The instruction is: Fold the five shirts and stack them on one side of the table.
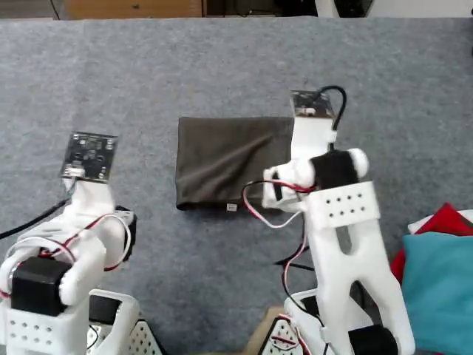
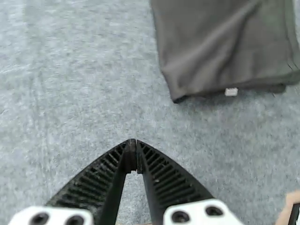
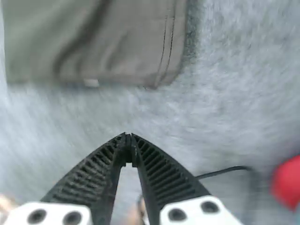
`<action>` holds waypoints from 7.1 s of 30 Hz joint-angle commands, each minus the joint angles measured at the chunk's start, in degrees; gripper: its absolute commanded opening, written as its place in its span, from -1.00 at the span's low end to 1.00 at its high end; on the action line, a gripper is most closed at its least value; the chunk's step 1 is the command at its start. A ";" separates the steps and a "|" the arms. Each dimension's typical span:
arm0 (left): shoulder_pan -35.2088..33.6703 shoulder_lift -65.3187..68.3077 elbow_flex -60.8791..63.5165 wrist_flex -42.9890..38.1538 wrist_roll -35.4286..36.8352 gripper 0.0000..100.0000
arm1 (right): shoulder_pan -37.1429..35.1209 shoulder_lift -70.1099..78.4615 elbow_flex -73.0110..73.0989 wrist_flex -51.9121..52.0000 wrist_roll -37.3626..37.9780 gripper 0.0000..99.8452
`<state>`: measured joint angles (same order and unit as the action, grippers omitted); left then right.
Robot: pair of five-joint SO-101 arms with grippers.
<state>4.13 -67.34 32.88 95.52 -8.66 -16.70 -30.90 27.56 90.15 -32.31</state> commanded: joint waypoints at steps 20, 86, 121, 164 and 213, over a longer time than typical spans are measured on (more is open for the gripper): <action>-20.57 -0.40 4.75 -8.00 -12.84 -0.96 | -9.27 10.15 7.60 -19.87 -21.01 -0.20; -20.31 -0.31 3.08 -4.04 -13.01 -0.96 | -0.66 46.81 -3.03 -36.66 -44.75 -0.07; -20.66 -0.31 0.18 -4.04 -13.01 -0.96 | 15.25 42.42 -18.77 -34.99 -21.19 -0.99; -23.38 -0.40 -10.20 5.10 -13.01 -0.96 | 74.51 10.24 -31.43 -14.51 4.92 -0.99; -32.97 -0.40 -16.62 5.10 -21.80 -0.96 | 96.04 9.89 -21.14 2.55 30.95 -0.19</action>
<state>-28.48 -67.96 18.37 100.09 -30.29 77.71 -17.45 6.46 91.56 -1.89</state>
